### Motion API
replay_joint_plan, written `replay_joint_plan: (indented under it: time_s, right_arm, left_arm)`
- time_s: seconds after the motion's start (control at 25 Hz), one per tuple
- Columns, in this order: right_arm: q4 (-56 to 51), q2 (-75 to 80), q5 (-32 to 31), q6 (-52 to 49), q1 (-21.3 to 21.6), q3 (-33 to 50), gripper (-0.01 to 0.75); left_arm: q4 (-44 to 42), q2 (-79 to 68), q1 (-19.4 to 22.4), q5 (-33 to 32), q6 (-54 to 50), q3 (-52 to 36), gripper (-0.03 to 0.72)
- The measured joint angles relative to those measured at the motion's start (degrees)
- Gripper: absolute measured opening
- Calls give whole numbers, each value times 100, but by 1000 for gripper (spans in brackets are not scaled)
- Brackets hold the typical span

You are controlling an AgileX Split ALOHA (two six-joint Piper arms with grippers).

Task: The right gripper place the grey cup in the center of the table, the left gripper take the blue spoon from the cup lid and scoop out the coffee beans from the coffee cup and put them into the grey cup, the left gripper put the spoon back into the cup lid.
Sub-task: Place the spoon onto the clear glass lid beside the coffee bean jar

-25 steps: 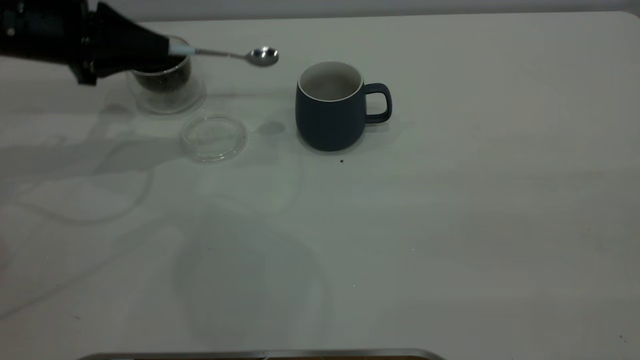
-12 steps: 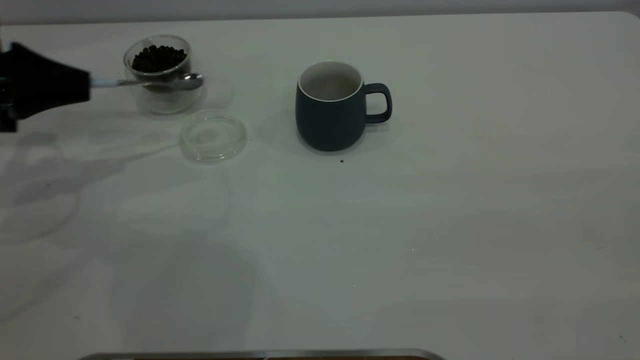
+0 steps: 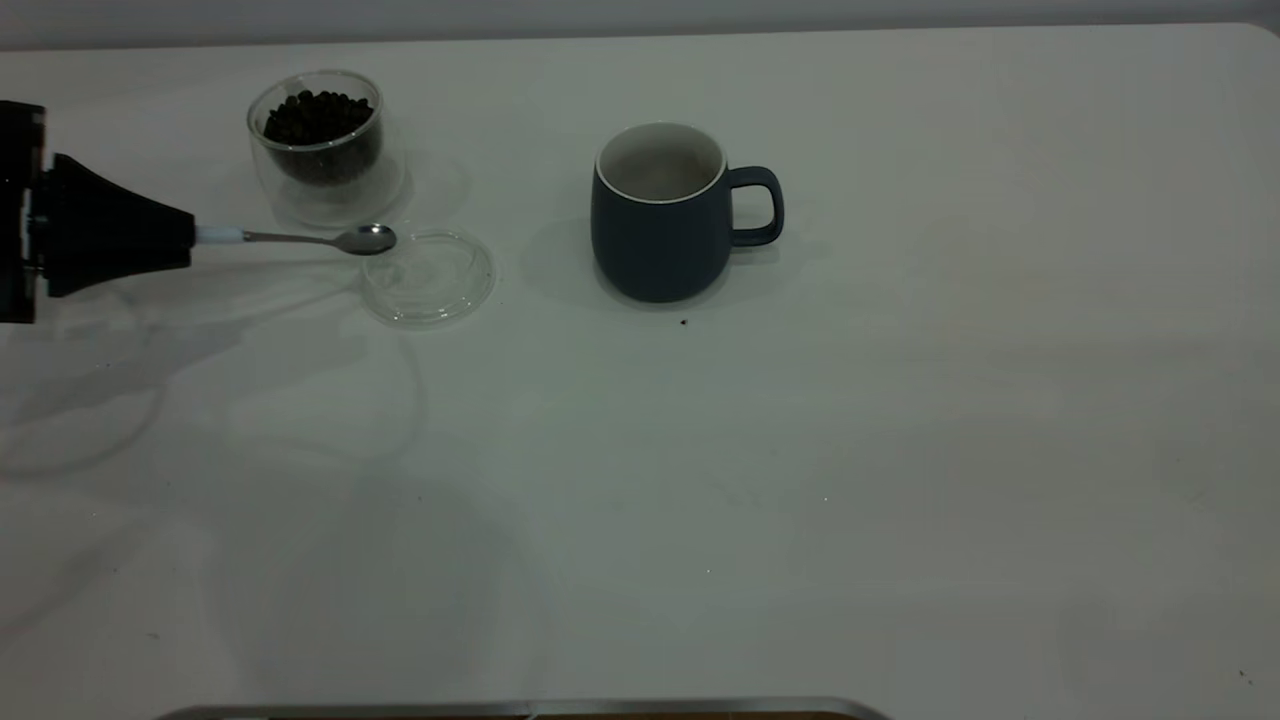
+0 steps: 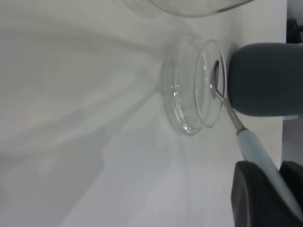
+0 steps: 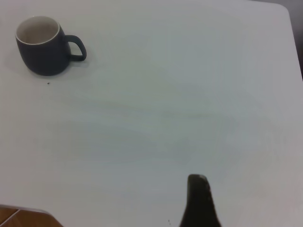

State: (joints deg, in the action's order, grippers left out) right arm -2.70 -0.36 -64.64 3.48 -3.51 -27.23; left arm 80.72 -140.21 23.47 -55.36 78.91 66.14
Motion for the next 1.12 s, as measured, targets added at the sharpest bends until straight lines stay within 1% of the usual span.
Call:
replay_joint_plan:
  time_s: [0.16,0.28,0.52,0.76,1.12]
  right_arm:
    - [0,0,0,0,0,0,575]
    - [0,0,0,0,0,0,575]
    - [0,0,0,0,0,0,575]
    - [0,0,0,0,0,0,575]
    - [0,0,0,0,0,0,575]
  left_arm:
    - [260,-123,-260,50,140,0,132]
    - [354,-168,-415,225,295,0,132]
    - [576,-168,-566,512,328,0,132]
    - [758,-168,-807,602,365,0,132]
    - [834,-173,-867,693,447,0,132]
